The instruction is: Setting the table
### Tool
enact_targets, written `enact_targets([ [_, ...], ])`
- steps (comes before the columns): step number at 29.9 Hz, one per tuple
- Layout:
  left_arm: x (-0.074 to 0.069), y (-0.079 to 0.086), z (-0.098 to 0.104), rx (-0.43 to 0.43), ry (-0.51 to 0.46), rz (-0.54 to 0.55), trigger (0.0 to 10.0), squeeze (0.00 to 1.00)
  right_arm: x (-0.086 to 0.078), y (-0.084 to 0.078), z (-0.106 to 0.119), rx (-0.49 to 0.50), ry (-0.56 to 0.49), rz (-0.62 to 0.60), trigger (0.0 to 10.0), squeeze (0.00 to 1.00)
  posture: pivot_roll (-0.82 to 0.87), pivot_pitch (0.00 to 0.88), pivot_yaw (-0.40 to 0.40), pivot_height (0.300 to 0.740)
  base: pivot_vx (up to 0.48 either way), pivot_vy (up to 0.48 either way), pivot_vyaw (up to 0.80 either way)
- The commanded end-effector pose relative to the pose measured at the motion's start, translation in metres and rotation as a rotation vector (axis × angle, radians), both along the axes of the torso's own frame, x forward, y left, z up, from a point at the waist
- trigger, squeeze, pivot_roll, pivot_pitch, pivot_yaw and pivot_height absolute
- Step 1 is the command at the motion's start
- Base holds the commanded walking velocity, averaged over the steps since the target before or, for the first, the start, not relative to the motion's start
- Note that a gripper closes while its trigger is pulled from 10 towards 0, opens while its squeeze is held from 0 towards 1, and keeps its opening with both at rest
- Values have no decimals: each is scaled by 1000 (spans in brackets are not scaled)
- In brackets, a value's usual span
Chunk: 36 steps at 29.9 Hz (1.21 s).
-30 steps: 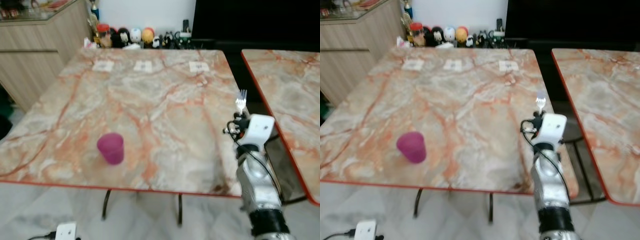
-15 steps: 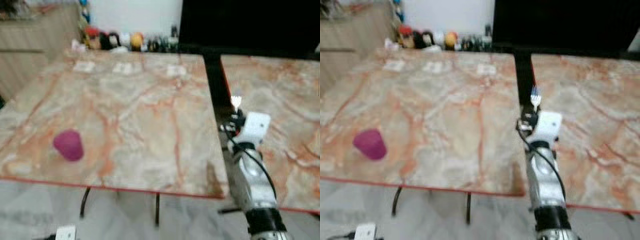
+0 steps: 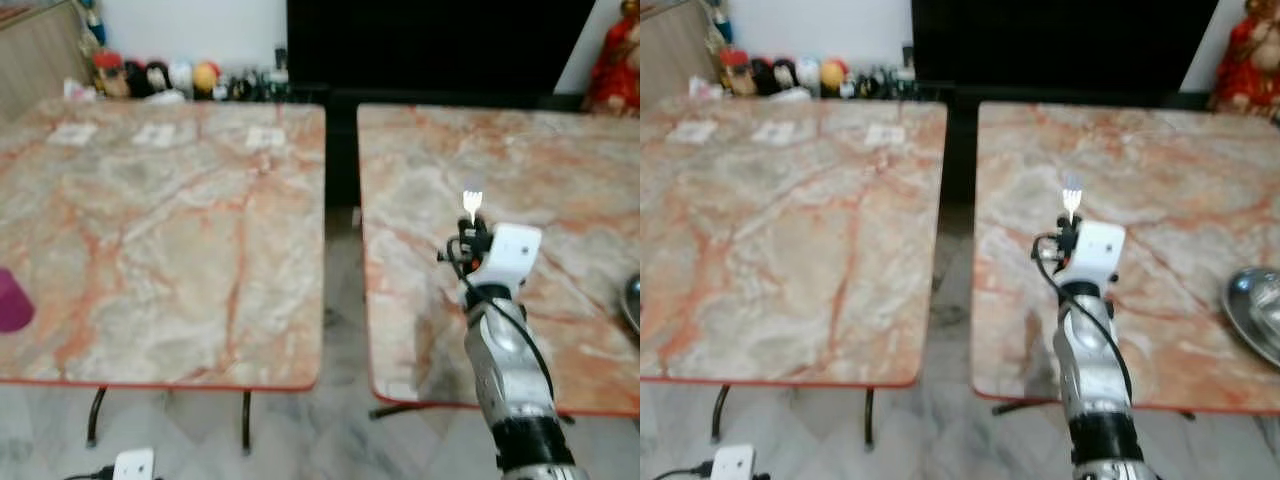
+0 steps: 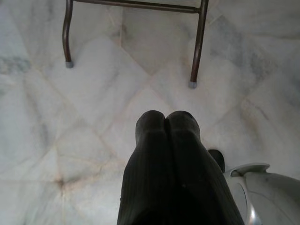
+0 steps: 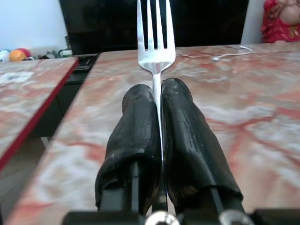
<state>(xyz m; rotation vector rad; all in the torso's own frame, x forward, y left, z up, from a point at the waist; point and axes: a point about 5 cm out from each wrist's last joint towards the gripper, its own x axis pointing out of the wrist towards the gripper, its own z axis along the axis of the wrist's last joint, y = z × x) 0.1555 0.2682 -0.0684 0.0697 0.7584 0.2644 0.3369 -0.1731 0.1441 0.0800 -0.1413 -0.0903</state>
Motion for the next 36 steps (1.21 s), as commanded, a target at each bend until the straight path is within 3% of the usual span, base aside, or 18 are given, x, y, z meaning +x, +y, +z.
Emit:
enact_targets([
  [1,-6,-5,-5,-12,29,-5,10000,0,-1,-6,5,-1,-23,-14,10000,0,-3,37,34,740,0,-472,0],
  [27,-1,-7,-4,-16,23,-13,10000,0,-3,-28,19,-20,-98,-95,10000,0,-19,5,34,740,0,-472,0],
  [36,-1,-7,-4,-15,29,-2,10000,0,-2,-42,20,-59,-79,-141,10000,0,-25,3,33,740,0,-82,0],
])
